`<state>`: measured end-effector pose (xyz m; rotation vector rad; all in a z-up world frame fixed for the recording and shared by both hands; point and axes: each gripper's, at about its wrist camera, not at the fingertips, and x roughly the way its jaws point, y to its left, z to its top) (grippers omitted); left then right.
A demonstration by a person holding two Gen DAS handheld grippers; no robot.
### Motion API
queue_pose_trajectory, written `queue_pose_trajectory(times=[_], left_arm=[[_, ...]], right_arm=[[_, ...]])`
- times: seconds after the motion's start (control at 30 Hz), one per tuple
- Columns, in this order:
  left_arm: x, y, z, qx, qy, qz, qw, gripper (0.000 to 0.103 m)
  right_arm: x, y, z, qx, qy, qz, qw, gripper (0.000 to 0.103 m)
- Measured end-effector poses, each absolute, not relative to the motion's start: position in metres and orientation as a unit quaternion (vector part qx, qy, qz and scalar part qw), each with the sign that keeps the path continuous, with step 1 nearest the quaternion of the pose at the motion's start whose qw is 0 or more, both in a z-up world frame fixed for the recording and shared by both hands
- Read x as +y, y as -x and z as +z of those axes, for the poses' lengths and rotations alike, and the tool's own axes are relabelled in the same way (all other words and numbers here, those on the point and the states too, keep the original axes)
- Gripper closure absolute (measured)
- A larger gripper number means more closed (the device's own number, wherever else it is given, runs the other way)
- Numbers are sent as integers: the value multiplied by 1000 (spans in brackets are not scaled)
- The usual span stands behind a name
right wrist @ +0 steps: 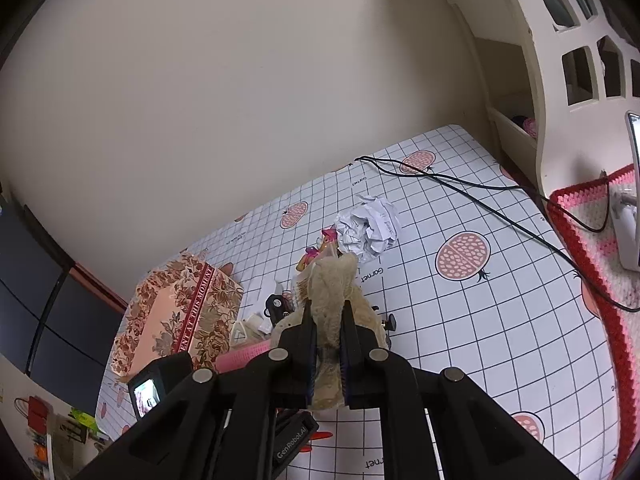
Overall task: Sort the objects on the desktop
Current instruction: 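Grasp the red action figure with the left tool while the right tool lifts the lace, then carry the red figure and lace doily over the floral box with both tools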
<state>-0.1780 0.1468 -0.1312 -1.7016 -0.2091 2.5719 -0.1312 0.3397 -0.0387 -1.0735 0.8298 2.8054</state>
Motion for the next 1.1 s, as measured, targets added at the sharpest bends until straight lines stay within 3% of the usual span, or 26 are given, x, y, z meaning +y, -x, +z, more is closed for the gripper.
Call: queue_pose_trajectory(times=[0.13,0.43,0.5,1.1], left_arm=[[149,175,-130,-67,549,832,37,56],[152,174,-130,-54,547,834,39,57],[151,173,-129,-57,545,836,44,68],[132,172,-83,-99,498,856,94,70]], right_arm=[[337,132,-37,261,344,902,13,93],[326,135,-37,238,351,905,17,93],[325,135,-36,234,351,906,20,93],[298,125,5,210,266,940,28,93]])
